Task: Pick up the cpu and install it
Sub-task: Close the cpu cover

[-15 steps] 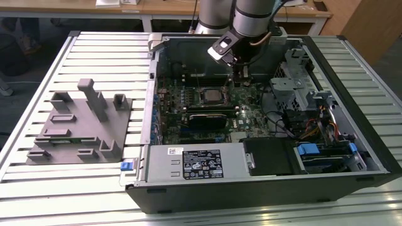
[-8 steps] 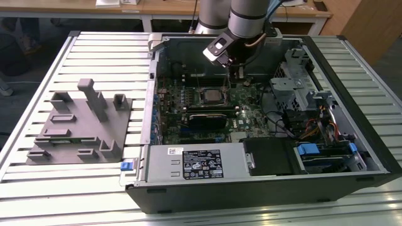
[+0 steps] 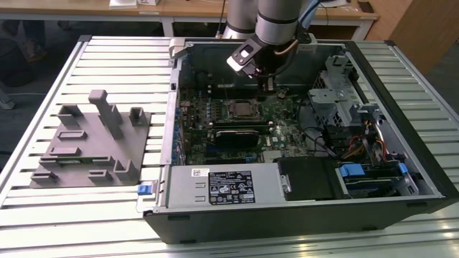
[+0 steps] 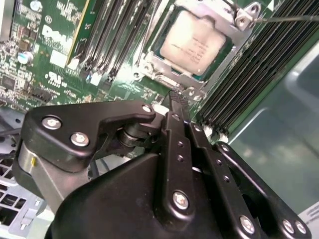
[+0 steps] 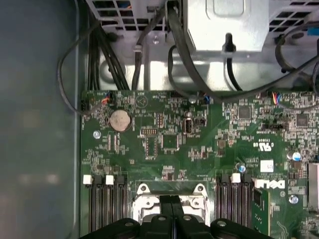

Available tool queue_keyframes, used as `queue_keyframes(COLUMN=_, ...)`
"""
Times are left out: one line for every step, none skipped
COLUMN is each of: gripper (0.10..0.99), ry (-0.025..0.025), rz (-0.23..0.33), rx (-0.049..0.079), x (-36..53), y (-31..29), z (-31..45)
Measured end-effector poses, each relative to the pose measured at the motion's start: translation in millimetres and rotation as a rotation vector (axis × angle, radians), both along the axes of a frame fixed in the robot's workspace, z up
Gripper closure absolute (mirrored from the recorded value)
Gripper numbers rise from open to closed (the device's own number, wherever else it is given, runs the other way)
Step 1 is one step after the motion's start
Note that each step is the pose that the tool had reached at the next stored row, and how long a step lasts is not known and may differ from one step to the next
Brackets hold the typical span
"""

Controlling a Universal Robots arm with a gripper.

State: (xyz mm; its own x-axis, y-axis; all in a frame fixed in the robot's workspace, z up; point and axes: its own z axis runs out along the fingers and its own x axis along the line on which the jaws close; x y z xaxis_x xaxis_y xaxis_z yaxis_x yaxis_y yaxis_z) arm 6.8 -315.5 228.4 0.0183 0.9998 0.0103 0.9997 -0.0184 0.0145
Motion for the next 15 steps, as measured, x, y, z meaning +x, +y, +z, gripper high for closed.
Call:
queue_keyframes(gripper=0.980, ry=0.0000, rz=0.000, rx=0.000, x=-2.1, y=0.0, z=-0.6)
queue_keyframes(gripper=0.980, ry=0.0000, rz=0.000, rx=0.000, x=-4.4, y=0.0, z=-1.2)
queue_keyframes(gripper=0.980, ry=0.0000, rz=0.000, rx=0.000, x=-6.6, y=0.0, z=-1.8)
queue_keyframes(gripper=0.980, ry=0.0000, rz=0.000, rx=0.000, x=-9.2, y=0.0, z=-2.4)
queue_keyframes(gripper=0.980, ry=0.0000, rz=0.000, rx=0.000, x=-11.8, y=0.0, z=-3.0)
queue_keyframes(gripper=0.980, ry=0.0000, rz=0.000, rx=0.000, x=-16.3, y=0.0, z=-3.9)
queue_keyframes(gripper=0.980, ry=-0.0001, rz=0.000, rx=0.000, x=-19.3, y=0.0, z=-4.5)
queue_keyframes(gripper=0.980, ry=0.0000, rz=0.000, rx=0.000, x=-22.7, y=0.0, z=-5.1)
queue_keyframes(gripper=0.980, ry=0.0000, rz=0.000, rx=0.000, x=-25.9, y=0.0, z=-5.6)
queue_keyframes(gripper=0.980, ry=0.0001, rz=0.000, rx=0.000, x=-28.7, y=-0.1, z=-6.0)
queue_keyframes(gripper=0.980, ry=0.0001, rz=0.000, rx=0.000, x=-31.2, y=0.0, z=-6.3)
queue_keyframes(gripper=0.980, ry=0.0000, rz=0.000, rx=0.000, x=-33.4, y=0.0, z=-6.6)
queue_keyframes(gripper=0.980, ry=0.0001, rz=0.000, rx=0.000, x=-35.1, y=0.0, z=-6.9)
queue_keyframes(gripper=0.980, ry=0.0000, rz=0.000, rx=0.000, x=-36.4, y=0.0, z=-7.1)
queue_keyframes(gripper=0.980, ry=0.0000, rz=0.000, rx=0.000, x=-37.5, y=0.0, z=-7.2)
